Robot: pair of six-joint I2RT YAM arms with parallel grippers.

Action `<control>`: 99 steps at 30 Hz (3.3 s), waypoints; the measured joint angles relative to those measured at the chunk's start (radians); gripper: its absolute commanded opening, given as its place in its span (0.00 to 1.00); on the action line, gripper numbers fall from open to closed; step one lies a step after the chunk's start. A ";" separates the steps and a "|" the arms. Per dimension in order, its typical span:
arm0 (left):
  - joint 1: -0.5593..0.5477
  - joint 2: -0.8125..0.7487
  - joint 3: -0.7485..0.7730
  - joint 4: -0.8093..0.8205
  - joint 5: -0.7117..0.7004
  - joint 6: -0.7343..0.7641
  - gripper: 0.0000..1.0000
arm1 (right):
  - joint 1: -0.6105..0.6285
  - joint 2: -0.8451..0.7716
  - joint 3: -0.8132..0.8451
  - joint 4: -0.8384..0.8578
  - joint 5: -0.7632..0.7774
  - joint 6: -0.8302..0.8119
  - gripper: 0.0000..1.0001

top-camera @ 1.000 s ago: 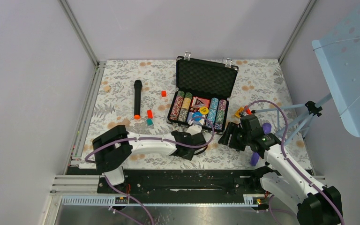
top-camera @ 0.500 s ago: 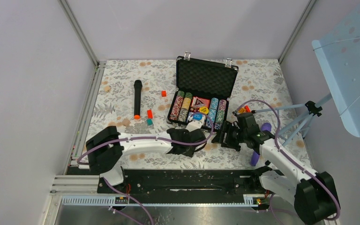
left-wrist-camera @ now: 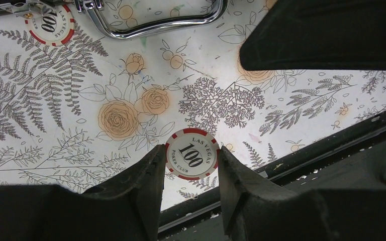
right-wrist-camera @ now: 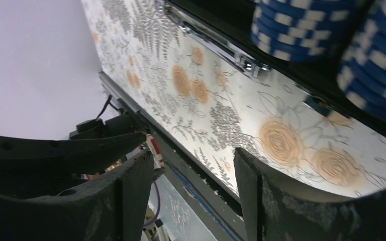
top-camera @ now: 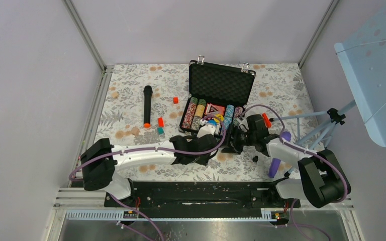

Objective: Pack up texas hold em set

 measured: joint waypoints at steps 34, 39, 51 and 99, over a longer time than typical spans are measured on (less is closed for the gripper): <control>0.000 -0.021 0.000 0.001 0.009 0.011 0.28 | 0.184 0.257 0.002 0.457 -0.150 0.225 0.48; 0.000 -0.021 0.000 0.001 0.009 0.011 0.28 | 0.191 0.265 0.002 0.483 -0.161 0.238 0.41; 0.000 -0.021 0.000 0.001 0.009 0.011 0.28 | 0.193 0.274 0.002 0.511 -0.169 0.251 0.30; 0.007 -0.070 0.000 -0.031 -0.015 0.017 0.71 | 0.193 0.277 -0.023 0.542 -0.214 0.248 0.00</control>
